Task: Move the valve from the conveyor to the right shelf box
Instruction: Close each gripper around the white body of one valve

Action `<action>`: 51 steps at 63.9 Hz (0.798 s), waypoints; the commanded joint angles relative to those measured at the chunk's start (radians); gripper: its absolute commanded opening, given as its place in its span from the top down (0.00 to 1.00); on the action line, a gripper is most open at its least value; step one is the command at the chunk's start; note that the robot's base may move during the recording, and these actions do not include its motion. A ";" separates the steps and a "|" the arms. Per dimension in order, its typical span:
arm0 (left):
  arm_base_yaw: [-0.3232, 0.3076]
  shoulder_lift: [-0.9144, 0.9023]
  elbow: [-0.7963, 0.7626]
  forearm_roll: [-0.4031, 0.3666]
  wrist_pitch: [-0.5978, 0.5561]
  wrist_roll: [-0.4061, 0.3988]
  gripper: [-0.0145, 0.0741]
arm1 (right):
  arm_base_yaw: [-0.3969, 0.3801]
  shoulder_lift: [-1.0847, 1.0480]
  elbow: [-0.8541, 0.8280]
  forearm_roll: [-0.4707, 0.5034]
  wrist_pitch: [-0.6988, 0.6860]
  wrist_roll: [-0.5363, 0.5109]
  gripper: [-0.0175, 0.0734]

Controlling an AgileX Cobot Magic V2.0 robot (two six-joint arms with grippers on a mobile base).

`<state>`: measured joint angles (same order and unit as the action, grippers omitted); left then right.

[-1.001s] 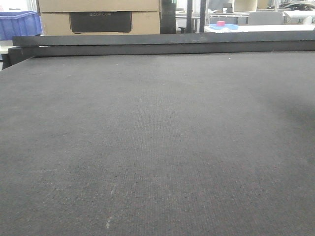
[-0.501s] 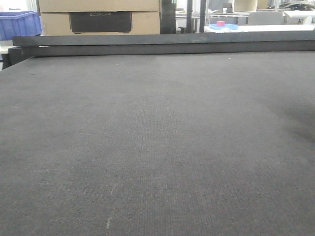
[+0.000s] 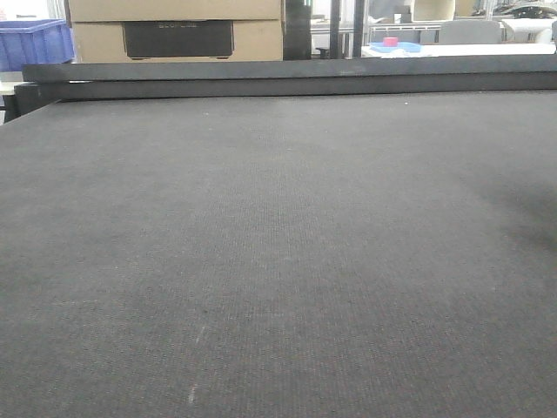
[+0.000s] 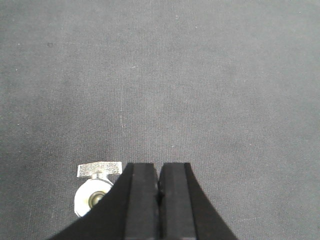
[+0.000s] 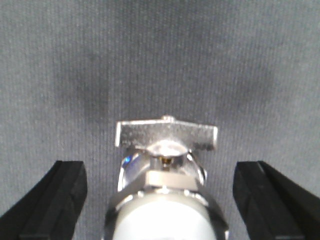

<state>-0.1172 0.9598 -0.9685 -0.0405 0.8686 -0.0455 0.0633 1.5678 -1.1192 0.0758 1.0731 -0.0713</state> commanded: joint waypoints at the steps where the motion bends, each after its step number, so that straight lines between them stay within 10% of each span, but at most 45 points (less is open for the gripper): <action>1: 0.002 0.000 -0.010 -0.002 -0.018 -0.009 0.96 | -0.002 -0.002 0.002 -0.012 0.015 -0.006 0.28; 26: 0.002 0.000 -0.010 -0.002 -0.018 -0.009 0.96 | -0.002 -0.002 0.002 -0.012 0.022 -0.006 0.31; 43: 0.014 0.014 -0.010 -0.005 0.035 -0.091 0.96 | -0.002 -0.002 0.002 -0.012 0.022 -0.006 0.98; 51: 0.072 0.064 -0.030 -0.003 0.143 -0.095 0.96 | -0.002 -0.002 0.002 -0.012 0.020 -0.006 0.99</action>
<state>-0.0771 0.9910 -0.9782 -0.0441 0.9452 -0.1198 0.0633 1.5678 -1.1192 0.0727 1.0939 -0.0713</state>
